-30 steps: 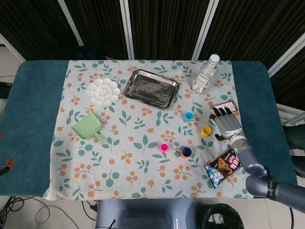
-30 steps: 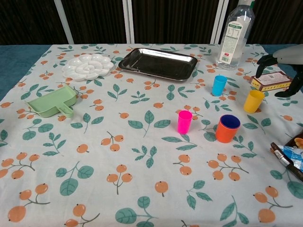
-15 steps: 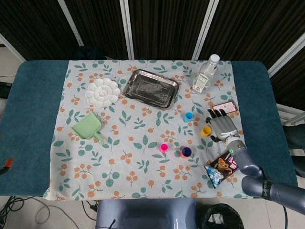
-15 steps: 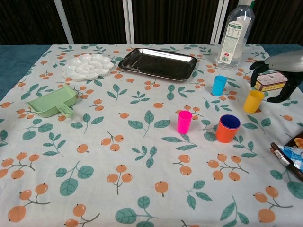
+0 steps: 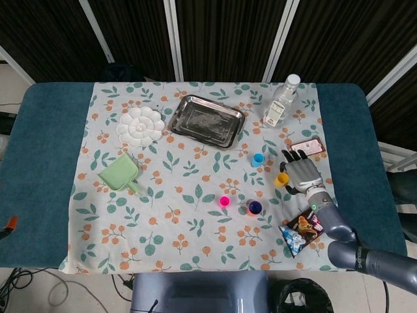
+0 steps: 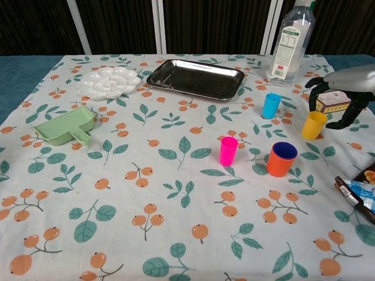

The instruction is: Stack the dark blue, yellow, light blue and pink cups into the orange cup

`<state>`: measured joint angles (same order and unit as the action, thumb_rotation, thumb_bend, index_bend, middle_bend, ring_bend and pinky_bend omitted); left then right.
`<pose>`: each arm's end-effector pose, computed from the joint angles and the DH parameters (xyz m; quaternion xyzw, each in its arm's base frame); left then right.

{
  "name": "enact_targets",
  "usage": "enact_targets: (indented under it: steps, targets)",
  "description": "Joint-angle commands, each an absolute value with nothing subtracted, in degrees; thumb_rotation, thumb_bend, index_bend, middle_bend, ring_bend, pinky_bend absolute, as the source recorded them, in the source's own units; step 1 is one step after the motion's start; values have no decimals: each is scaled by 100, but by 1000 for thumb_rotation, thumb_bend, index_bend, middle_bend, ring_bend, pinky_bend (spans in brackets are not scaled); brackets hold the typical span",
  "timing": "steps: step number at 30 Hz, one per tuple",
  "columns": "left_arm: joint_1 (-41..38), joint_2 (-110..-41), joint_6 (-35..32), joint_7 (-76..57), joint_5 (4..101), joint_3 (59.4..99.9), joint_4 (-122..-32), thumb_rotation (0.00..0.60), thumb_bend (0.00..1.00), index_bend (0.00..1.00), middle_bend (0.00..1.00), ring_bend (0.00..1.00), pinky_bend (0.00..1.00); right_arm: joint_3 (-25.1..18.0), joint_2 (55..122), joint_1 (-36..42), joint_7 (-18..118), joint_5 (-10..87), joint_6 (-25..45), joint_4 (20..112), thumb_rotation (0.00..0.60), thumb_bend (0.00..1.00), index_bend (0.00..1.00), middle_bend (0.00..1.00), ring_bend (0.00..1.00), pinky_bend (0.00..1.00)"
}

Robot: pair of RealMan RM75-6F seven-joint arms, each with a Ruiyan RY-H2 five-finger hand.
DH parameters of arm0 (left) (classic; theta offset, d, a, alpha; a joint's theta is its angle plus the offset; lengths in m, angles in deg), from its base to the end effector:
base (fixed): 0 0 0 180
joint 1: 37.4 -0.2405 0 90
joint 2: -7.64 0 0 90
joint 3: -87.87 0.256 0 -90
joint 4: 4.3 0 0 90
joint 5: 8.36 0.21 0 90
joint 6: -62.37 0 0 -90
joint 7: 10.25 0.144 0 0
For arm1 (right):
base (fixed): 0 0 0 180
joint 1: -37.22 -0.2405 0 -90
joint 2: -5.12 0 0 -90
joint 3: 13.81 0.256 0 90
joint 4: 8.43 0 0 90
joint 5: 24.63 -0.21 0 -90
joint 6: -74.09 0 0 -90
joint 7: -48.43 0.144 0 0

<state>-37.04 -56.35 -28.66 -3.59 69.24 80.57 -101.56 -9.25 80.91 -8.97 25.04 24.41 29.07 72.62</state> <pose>-0.3164 0.1681 0.1839 -0.5054 -0.3818 -0.3756 0.6765 -0.2256 -0.3801 0.0498 0.7498 -0.3872 0.2141 0.4919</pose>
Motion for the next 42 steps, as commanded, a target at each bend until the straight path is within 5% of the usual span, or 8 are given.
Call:
enact_targets:
  steps: [1,24,42]
  targets:
    - [-3702,-5635,-2859,-358,6920,8058,-10156,600,215,211,115,0,0,-926,8117,-897,2514,2457,2913,7228,600,407,383,0,45,47]
    - [-3705,-5635,-2863,-366,6908,8049,-10146,600,216,211,116,0,0,-784,8052,-822,2835,2689,2837,7386,600,407,488,0,60,50]
    - [-3703,-5644,-2869,-347,6921,8053,-10157,600,216,211,116,0,0,-948,6046,-368,3134,4101,2558,10279,600,407,488,0,60,56]
